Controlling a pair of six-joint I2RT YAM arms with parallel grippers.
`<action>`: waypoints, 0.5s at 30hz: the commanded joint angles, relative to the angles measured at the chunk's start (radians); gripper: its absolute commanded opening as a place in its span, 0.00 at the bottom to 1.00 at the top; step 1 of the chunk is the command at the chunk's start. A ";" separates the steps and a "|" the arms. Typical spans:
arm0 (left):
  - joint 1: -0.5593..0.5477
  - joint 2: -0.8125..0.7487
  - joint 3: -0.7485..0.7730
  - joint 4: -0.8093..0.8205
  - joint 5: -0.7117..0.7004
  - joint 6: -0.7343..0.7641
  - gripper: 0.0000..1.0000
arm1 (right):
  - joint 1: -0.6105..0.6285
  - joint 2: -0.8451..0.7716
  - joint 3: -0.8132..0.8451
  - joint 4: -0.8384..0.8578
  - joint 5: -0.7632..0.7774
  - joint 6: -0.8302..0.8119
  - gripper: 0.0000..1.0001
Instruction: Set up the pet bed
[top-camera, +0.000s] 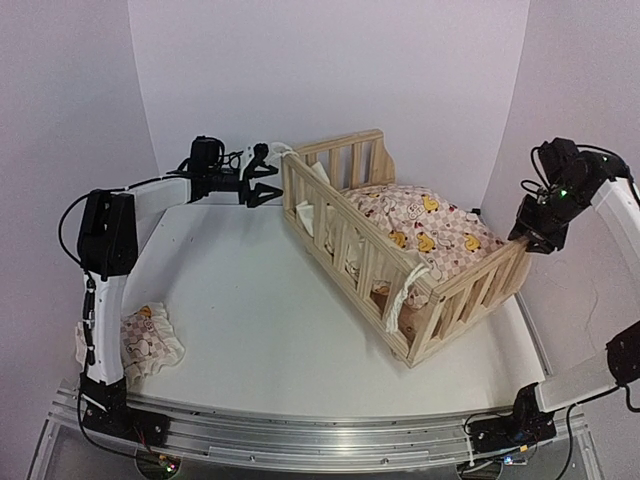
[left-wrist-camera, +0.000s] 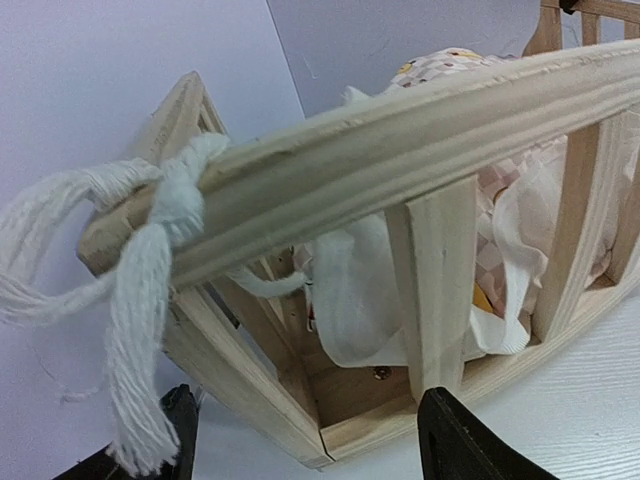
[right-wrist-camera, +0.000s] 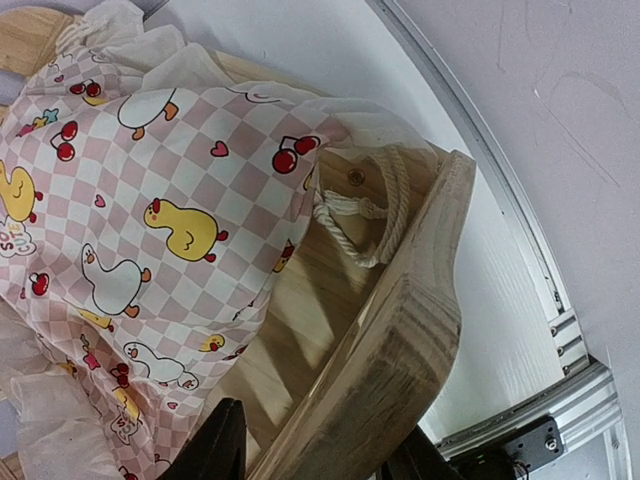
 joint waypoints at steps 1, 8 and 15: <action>0.040 -0.201 -0.121 -0.042 0.088 0.070 0.77 | 0.027 0.046 -0.005 0.142 -0.292 -0.412 0.12; 0.170 -0.415 -0.312 -0.206 0.211 0.132 0.76 | 0.027 0.118 0.069 0.187 -0.478 -0.594 0.09; 0.277 -0.625 -0.462 -0.476 0.283 0.305 0.76 | 0.031 0.293 0.198 0.293 -0.508 -0.563 0.09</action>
